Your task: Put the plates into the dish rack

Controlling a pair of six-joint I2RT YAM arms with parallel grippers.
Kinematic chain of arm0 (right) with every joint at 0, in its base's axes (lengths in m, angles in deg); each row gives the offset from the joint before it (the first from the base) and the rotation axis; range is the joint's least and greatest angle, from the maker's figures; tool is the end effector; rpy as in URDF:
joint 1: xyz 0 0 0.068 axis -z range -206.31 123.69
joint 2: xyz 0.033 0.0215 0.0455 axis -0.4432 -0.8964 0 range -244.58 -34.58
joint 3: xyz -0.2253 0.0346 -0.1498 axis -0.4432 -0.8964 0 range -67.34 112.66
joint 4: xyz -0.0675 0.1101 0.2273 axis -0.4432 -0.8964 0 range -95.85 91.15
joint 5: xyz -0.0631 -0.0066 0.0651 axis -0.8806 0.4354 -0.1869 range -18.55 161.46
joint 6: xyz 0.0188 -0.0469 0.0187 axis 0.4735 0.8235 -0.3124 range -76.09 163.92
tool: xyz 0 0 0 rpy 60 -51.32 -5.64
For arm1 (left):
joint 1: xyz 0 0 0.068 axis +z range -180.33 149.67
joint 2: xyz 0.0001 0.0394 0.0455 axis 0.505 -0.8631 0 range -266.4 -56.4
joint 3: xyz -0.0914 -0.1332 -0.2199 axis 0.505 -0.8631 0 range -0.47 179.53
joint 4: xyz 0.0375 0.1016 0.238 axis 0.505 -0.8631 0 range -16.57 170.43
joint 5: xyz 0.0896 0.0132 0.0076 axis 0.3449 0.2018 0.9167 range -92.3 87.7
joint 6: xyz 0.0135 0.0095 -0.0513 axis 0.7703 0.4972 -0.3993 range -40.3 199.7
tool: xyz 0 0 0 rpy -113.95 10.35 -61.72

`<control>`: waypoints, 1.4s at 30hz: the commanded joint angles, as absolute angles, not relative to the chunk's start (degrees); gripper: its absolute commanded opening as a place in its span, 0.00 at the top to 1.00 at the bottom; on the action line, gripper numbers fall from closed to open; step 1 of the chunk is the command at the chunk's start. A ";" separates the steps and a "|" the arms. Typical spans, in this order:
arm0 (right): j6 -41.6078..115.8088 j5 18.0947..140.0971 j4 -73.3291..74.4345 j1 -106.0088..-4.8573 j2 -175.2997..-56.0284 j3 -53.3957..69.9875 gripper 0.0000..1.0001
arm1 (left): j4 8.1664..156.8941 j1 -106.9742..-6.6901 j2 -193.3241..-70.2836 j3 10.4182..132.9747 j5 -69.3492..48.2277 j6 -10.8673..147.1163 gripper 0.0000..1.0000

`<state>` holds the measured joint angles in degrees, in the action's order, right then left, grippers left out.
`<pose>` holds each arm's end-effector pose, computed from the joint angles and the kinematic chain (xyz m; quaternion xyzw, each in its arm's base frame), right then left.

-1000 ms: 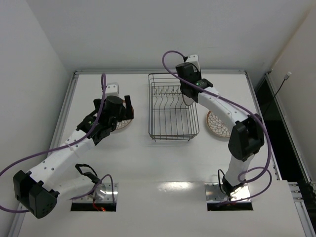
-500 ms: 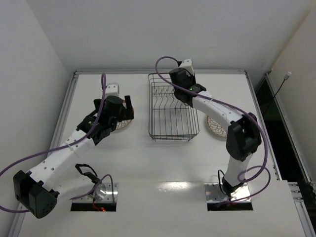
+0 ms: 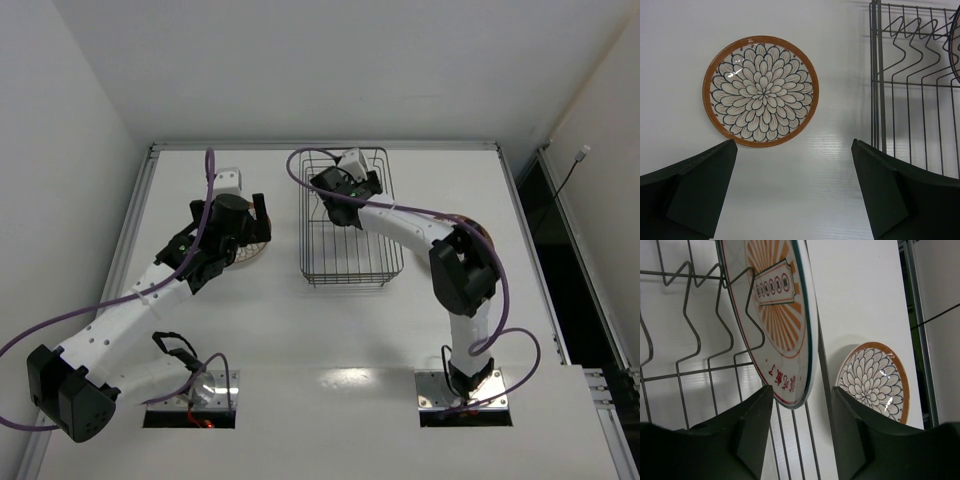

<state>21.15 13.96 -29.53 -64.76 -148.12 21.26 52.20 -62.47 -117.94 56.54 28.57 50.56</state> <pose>0.3519 0.2411 0.2298 0.0265 0.8491 -0.2635 0.4570 0.2055 -0.1075 0.3296 -0.1053 0.8492 -0.0343 0.5164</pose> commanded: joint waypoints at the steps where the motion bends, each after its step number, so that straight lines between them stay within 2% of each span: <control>1: 15.53 11.95 -33.39 -64.80 -147.18 25.30 0.50 | 53.00 -62.32 -117.92 57.01 28.46 50.61 0.00; 4: 15.53 12.48 -34.62 -64.80 -145.69 27.84 0.40 | 53.00 -62.32 -117.92 57.01 28.46 50.61 0.00; 5: 15.53 12.48 -34.62 -64.80 -145.68 28.72 0.33 | 53.00 -62.32 -117.92 57.01 28.46 50.61 0.00; 11: 19.64 11.95 -35.25 -62.71 -143.74 35.48 0.26 | 53.00 -62.32 -117.92 57.01 28.46 50.61 0.00; 18: 24.84 14.94 -36.82 -58.39 -152.08 44.98 0.26 | 53.00 -62.32 -117.92 57.01 28.46 50.61 0.00; 26: 25.37 19.95 -36.04 -54.69 -154.38 43.59 0.29 | 53.00 -62.32 -118.45 57.01 28.46 50.61 0.00; 34: 24.14 19.95 -27.95 -54.17 -143.31 33.74 0.30 | 53.00 -62.32 -118.45 57.01 28.46 50.61 0.00; 40: 25.28 22.14 -27.25 -53.64 -141.19 34.44 0.30 | 53.00 -62.32 -118.97 57.01 28.46 50.61 0.00; 42: 27.03 27.31 -24.44 -54.16 -140.06 34.44 0.30 | 53.00 -62.32 -118.98 57.01 28.46 50.61 0.00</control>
<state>25.06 22.62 -29.66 -53.92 -142.92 33.30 52.22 -62.47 -118.66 56.54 28.55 50.56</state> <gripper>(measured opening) 0.706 1.000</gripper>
